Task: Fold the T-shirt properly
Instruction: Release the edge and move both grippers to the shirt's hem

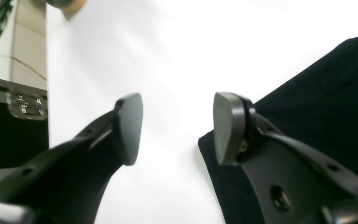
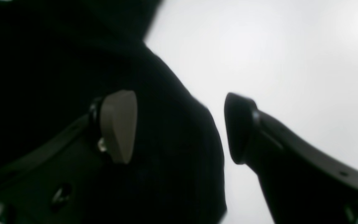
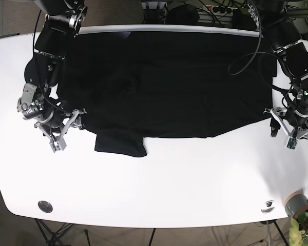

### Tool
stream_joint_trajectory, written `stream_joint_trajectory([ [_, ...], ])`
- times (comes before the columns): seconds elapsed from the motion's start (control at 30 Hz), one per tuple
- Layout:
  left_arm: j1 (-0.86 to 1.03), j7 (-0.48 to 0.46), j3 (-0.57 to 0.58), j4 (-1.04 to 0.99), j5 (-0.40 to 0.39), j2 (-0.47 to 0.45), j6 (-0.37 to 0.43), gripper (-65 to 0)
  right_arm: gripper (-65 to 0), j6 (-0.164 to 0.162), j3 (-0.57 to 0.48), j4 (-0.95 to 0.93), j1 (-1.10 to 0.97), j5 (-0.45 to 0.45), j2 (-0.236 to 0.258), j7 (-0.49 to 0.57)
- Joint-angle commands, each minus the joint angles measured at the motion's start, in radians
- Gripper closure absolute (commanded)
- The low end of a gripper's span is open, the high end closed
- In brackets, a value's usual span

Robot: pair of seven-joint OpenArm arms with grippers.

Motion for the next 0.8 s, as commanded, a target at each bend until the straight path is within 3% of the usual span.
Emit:
stream_joint_trajectory([
  [0.0,-0.023,-0.018,0.0,0.001,-0.012,-0.018,0.006,-32.8,-42.2,-0.03,-0.041,-0.067,0.076,0.008,0.025,0.054],
  [0.13,-0.021,-0.018,0.021,0.001,-0.012,-0.018,0.006,-32.6,-42.2,-0.081,-0.08,-0.19,0.141,0.008,0.025,0.139],
  [0.47,-0.012,-0.018,0.029,0.001,-0.012,-0.018,0.006,-32.6,-42.2,-0.11,-0.193,-0.539,0.291,0.008,0.026,0.335],
  [0.77,0.016,-0.018,0.027,0.002,-0.012,-0.024,0.006,-32.6,-42.2,-0.148,-0.275,-0.599,0.302,0.008,0.019,0.394],
])
